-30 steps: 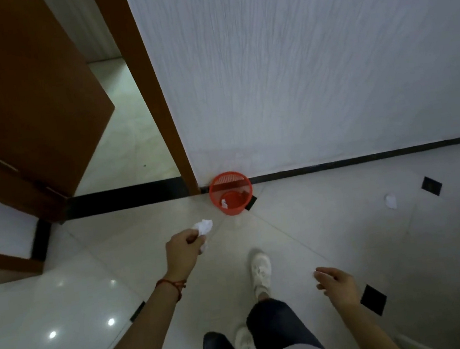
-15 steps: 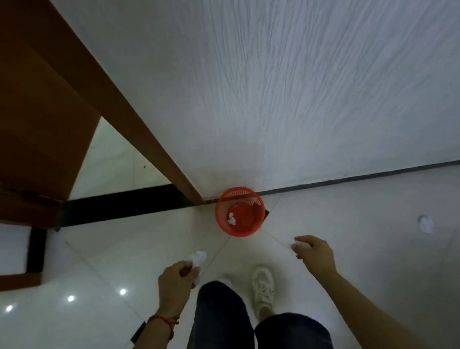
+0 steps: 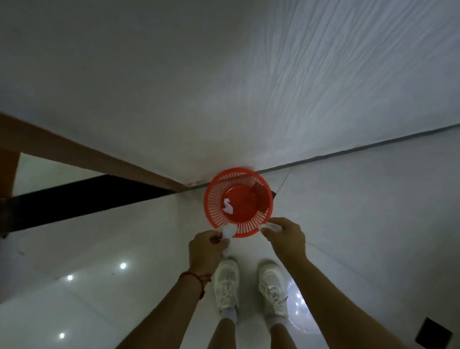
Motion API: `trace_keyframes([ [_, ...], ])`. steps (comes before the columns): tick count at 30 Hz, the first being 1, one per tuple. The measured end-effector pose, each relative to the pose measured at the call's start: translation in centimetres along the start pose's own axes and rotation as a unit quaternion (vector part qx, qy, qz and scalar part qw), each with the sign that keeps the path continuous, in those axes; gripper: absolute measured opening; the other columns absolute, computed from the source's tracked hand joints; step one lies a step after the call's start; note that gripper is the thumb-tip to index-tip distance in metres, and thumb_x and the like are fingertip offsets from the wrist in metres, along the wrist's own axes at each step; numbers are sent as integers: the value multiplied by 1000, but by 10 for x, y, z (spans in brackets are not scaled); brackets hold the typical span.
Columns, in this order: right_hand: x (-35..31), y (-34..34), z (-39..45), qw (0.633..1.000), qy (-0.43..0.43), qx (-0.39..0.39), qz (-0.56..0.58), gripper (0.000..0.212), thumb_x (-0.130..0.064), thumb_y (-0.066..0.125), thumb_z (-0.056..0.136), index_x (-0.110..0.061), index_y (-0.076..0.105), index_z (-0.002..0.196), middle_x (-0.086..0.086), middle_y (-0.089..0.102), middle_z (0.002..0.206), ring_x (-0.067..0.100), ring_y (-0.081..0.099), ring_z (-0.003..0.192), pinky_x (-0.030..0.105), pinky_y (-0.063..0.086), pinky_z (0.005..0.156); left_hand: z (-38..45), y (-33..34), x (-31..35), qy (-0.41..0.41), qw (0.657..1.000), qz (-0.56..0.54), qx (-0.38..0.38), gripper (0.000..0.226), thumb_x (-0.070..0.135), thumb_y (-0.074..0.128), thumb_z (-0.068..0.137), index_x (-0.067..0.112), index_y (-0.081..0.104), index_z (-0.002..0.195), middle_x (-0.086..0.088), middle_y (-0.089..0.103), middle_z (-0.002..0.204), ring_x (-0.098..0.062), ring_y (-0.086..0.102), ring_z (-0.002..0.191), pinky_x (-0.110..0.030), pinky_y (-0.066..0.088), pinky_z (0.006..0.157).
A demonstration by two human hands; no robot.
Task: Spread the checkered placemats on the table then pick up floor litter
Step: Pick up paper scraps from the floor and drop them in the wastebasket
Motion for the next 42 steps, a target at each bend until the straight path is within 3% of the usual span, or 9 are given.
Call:
trace_keyframes([
  [3,13,20,31,1000,15,8,18,21,-15,63,83,-4,67,101,18,70,96,22,62,81,33,53,78,39,17,-4,-19,999,-23,11,18,8,64,82,-6,68,93,-13,65,81,-27,61,74,-42,54,82],
  [10,20,46,68,996,30,-23,77,58,-34,65,82,-13,45,132,13,61,125,31,62,109,49,51,93,81,28,-7,-30,998,-43,21,30,20,60,86,4,63,112,-19,66,111,-35,63,98,-43,52,90],
  [16,17,18,42,990,88,-4,106,45,-27,57,90,-5,48,129,19,62,120,32,64,102,46,50,95,46,11,-3,9,998,58,-14,29,20,53,91,3,58,115,-15,63,118,-26,57,107,-23,37,80],
  [21,18,-32,-8,986,104,24,128,45,-24,53,92,-7,44,133,19,59,124,33,63,102,42,51,91,-16,-20,-2,13,993,114,-41,32,20,53,91,3,57,117,-17,61,121,-26,56,110,-23,38,86],
  [27,39,-127,-93,979,89,105,150,37,-24,55,91,-3,55,122,11,61,99,25,61,85,38,47,85,-95,-53,37,50,985,152,-69,27,17,55,90,3,61,111,-14,64,117,-24,58,107,-19,37,83],
  [33,89,-214,-185,956,108,194,194,32,-23,54,91,-6,59,117,10,61,98,31,61,100,43,46,92,-162,-49,85,92,965,210,-129,24,16,55,90,5,62,109,-9,64,107,-18,57,99,-20,39,82],
  [36,122,-244,-225,937,122,229,233,31,-22,53,92,-4,59,116,9,61,100,32,60,102,43,46,92,-193,-34,112,125,953,231,-151,11,14,54,90,16,65,90,2,61,86,-11,54,80,-22,39,75],
  [38,143,-260,-246,926,130,240,261,32,-21,52,92,-1,57,117,10,60,101,33,60,102,43,45,92,-206,-15,133,153,941,252,-163,25,12,54,90,27,57,71,6,57,75,-5,51,70,-25,43,67],
  [42,182,-289,-277,896,145,273,317,33,-18,50,93,3,54,119,12,58,100,28,57,91,36,44,82,-220,35,177,181,926,264,-198,16,11,53,91,10,68,96,-8,61,109,-22,56,100,-36,45,90],
])
Point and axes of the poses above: each hand's wrist, its own z-axis towards the middle knuckle, its own y-axis out of the palm, x = y × z, the point moved 3 cm from there along z, towards the middle knuckle
